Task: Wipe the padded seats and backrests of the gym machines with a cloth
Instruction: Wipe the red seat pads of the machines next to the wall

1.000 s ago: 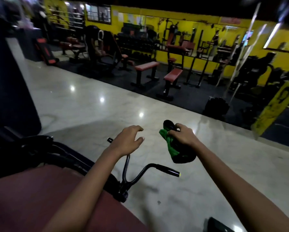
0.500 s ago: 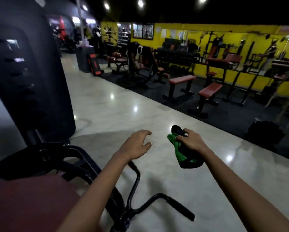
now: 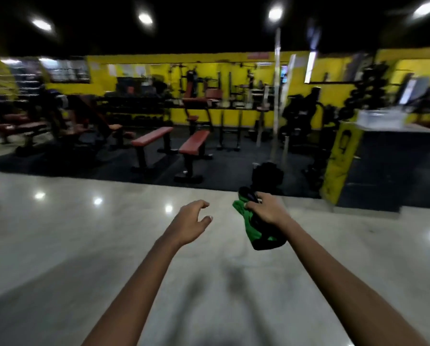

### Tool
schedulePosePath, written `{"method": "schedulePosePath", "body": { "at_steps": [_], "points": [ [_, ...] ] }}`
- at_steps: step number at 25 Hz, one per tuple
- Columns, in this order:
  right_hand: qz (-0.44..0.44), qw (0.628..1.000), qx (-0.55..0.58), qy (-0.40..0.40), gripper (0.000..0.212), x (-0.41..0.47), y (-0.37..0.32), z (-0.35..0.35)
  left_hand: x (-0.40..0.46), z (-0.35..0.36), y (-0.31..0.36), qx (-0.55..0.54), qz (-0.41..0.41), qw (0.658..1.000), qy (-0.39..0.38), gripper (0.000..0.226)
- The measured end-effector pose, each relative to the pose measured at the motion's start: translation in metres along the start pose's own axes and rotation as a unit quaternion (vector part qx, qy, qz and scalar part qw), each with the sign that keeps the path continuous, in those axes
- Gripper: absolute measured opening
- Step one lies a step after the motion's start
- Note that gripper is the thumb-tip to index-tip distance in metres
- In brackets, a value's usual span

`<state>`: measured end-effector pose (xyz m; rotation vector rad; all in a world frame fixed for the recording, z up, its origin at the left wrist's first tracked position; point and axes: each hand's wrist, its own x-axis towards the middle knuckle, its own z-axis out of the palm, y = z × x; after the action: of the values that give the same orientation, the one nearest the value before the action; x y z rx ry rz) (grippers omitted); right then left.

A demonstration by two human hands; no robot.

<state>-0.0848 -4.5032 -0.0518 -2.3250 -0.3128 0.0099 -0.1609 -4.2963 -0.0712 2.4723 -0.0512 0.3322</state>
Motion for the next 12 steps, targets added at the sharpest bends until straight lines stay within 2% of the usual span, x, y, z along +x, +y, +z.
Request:
{"method": "schedulePosePath", "body": {
  "at_steps": [4,7,12],
  "points": [
    [0.109,0.989,0.024,0.101,0.033,0.02,0.081,-0.067,0.1,0.078,0.063,-0.034,0.112,0.99,-0.083,0.04],
    [0.18,0.97,0.011,0.165,0.033,0.024,0.133,-0.12,0.159,0.137,0.116,-0.067,0.19,0.97,-0.135,0.039],
    [0.321,0.897,-0.017,0.303,0.03,0.024,0.206,-0.206,0.251,0.23,0.21,-0.106,0.337,0.906,-0.234,0.04]
  ]
}}
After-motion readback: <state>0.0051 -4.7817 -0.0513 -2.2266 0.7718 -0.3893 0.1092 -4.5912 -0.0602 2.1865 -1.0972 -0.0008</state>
